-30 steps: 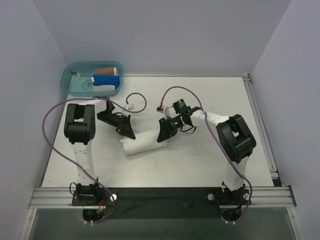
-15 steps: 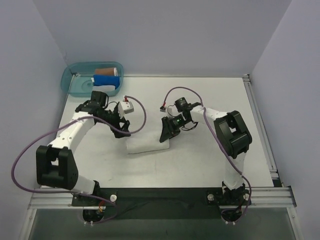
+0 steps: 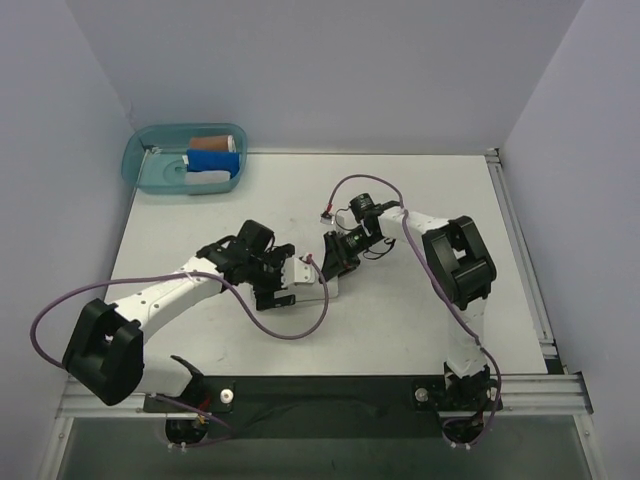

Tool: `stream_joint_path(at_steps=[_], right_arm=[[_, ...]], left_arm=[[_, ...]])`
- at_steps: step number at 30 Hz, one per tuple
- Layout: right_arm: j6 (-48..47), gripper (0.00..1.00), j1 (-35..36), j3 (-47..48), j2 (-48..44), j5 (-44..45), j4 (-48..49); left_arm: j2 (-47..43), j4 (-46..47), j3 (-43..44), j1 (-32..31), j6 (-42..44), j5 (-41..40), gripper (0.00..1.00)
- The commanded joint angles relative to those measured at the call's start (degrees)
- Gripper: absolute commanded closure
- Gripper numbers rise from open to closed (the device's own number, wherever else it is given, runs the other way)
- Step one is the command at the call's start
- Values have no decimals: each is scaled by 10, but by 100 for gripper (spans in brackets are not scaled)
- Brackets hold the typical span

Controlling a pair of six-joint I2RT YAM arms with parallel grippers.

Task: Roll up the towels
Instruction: Roll the towel, then place the rolled towel into the container

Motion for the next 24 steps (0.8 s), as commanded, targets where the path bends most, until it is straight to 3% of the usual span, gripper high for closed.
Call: stream_joint_path(at_steps=[1, 8, 18, 21, 24], right_arm=[[-1, 100, -7, 23, 12, -15, -35], [-4, 100, -19, 44, 28, -33, -45], [7, 100, -46, 99, 61, -69, -58], [8, 100, -52, 112, 69, -74, -59], [10, 99, -59, 119, 66, -70, -62]], left_arm=[[11, 68, -16, -29, 8, -64, 4], [77, 111, -39, -39, 27, -139, 13], [174, 116, -26, -36, 34, -141, 39], [212, 106, -7, -31, 18, -139, 43], [236, 85, 23, -19, -11, -132, 60]])
